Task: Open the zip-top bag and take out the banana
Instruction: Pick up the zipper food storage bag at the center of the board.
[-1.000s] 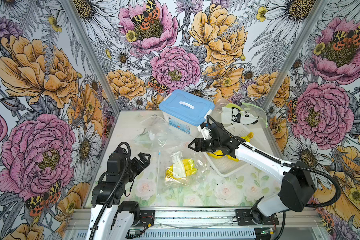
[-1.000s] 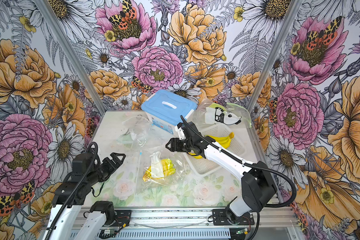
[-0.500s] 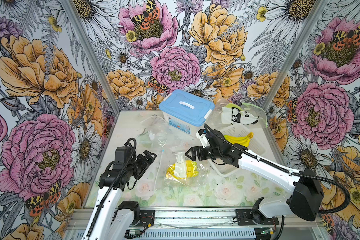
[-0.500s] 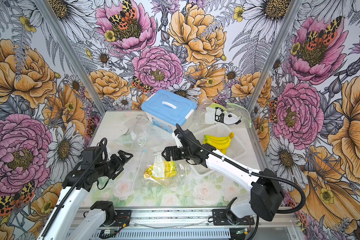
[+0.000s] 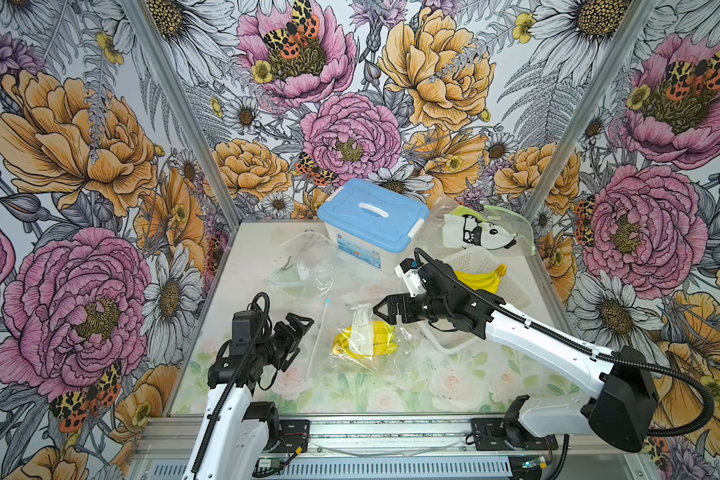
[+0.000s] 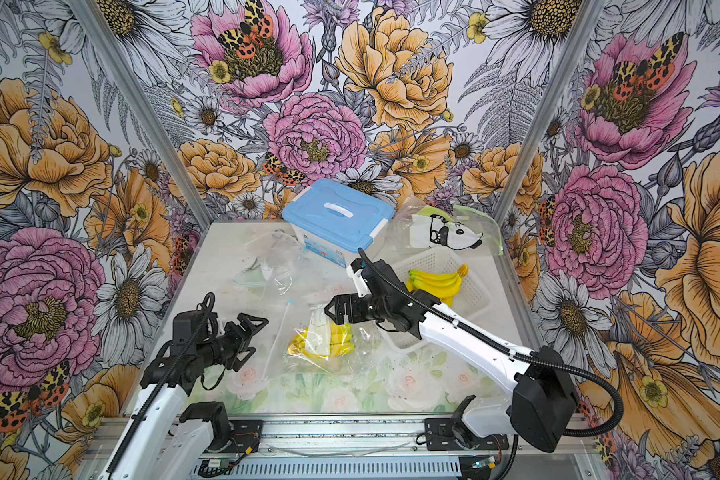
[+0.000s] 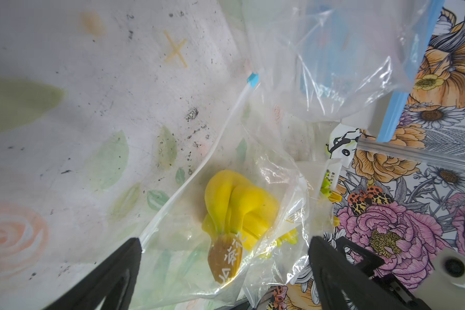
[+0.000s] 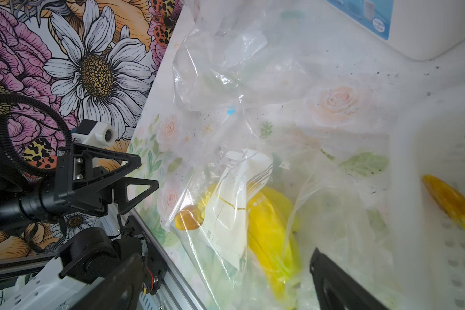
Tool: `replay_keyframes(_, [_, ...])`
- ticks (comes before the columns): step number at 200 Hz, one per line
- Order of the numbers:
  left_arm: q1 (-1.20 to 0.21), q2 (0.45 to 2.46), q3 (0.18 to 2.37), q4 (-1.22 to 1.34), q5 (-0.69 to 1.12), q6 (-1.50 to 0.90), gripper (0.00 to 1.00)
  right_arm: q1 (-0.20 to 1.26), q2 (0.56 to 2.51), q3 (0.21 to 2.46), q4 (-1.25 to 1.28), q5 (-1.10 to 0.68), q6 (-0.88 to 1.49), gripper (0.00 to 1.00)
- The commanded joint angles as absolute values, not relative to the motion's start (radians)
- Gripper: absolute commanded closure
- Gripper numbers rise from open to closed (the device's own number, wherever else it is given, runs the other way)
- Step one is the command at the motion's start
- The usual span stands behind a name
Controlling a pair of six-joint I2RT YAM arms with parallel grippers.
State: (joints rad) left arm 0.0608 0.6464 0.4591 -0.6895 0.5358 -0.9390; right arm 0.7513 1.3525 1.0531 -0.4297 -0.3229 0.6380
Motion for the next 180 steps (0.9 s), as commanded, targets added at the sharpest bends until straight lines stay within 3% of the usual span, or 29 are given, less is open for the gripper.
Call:
replay_keyframes(1, [0.08,0.632,0.441,-0.606,0.615,-0.931,0.01,0.747,1.385,1.106,-0.423,-0.369,0.65,0.01])
replay_keyframes(180, [0.085,0.661,0.322,-0.449,0.629,-1.072,0.01,0.729,1.535,1.206,-0.422,-0.435,0.665,0.0])
